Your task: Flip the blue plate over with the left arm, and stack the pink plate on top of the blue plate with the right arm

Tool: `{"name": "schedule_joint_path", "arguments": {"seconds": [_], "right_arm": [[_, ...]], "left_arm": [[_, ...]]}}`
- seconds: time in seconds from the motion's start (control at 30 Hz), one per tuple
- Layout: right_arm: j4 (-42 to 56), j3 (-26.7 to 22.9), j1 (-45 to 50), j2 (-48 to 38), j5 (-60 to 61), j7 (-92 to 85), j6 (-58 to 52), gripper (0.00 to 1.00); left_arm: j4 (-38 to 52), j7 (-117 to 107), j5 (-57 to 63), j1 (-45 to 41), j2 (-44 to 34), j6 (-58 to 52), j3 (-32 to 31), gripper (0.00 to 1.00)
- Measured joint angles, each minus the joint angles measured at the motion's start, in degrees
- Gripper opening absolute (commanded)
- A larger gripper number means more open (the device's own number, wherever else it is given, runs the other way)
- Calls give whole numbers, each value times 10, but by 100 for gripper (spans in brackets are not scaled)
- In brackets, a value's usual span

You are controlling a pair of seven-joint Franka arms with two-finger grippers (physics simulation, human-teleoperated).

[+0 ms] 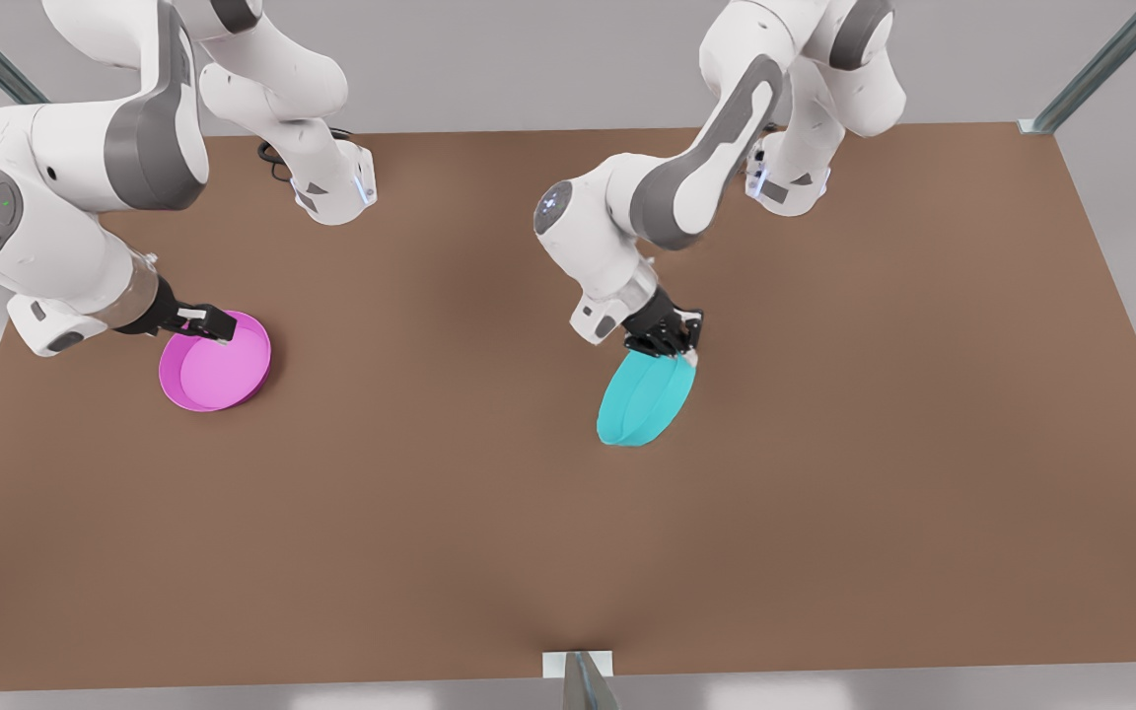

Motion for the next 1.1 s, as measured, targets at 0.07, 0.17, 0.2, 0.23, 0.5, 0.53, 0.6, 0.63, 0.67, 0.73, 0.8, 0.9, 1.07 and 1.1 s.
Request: {"name": "schedule_joint_path", "arguments": {"seconds": [0.07,0.17,0.2,0.23,0.5,0.53,0.6,0.63,0.67,0.73,0.8,0.9,1.07,1.1], "right_arm": [[0,1,1,1,3,-1,1,100],[1,0,0,-2,0,-5,0,100],[1,0,0,-3,3,-3,0,100],[2,1,0,-4,2,0,0,100],[2,0,0,-4,6,-2,0,100],[2,0,-1,-3,6,-1,0,100],[2,-1,-1,1,4,-6,2,100],[2,-2,-2,0,4,-8,2,100],[2,-4,-6,1,4,-8,2,100],[1,-3,-3,3,3,-8,2,100],[1,-2,-3,3,1,-8,3,100],[-2,6,-1,6,2,-7,4,100],[0,34,4,7,0,-2,5,100],[0,33,1,5,1,-1,1,100]], "left_arm": [[1,-1,53,-23,16,-16,0,21],[24,2,127,-56,37,-58,1,21],[39,3,151,-67,58,-71,1,21],[49,4,174,-83,71,-89,1,21],[129,18,358,-151,240,-172,2,21],[128,17,378,-155,263,-183,2,21],[128,17,419,-163,291,-202,2,21],[128,16,435,-164,309,-210,2,21],[129,13,447,-173,318,-213,1,21],[129,8,463,-188,351,-216,-1,21],[129,9,473,-191,368,-215,-3,21],[128,6,476,-192,376,-223,-34,21],[128,-34,460,-193,391,-229,-50,21],[127,-40,455,-193,391,-229,-54,21]]}}
